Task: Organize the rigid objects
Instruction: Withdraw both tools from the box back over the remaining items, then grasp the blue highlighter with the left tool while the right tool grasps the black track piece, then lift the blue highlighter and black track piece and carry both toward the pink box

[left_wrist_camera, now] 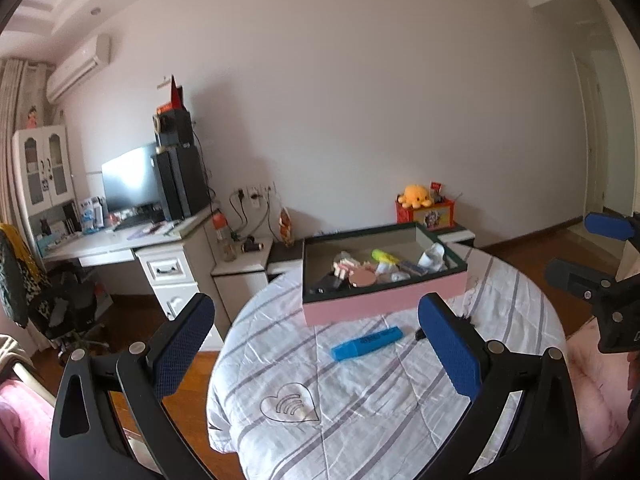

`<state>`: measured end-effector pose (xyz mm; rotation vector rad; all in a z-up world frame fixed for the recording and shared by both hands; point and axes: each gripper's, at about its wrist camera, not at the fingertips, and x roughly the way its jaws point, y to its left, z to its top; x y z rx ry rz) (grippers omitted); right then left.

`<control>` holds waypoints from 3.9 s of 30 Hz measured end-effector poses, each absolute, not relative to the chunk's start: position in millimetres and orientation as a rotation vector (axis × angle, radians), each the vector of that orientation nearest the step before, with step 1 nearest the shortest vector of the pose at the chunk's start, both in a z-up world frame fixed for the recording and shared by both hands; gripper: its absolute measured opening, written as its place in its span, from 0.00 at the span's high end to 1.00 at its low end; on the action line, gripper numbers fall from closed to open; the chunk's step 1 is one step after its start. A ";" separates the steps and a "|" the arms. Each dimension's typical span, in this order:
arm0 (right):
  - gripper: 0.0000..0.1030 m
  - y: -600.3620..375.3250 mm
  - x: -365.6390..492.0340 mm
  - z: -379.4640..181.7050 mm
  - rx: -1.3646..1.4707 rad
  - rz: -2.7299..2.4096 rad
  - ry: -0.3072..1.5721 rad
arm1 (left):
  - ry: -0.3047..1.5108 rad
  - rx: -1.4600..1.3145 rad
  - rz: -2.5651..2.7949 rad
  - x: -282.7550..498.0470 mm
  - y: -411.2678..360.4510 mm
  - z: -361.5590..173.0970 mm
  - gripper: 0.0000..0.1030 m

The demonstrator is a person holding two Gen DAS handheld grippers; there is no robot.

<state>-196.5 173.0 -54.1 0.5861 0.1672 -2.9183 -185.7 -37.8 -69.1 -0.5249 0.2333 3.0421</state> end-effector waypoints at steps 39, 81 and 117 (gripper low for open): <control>0.76 205.7 -353.7 -201.0 1.222 -2.518 0.135 | 0.548 -1.082 2.666 -343.8 -7.3 -210.7 0.00; 0.74 189.0 -342.1 -200.7 1.224 -2.618 0.063 | 0.211 -1.218 2.421 -356.2 32.4 -222.2 0.11; 0.81 154.9 -315.7 -201.2 1.176 -2.565 0.158 | 0.133 -1.154 2.616 -316.4 6.5 -220.9 0.74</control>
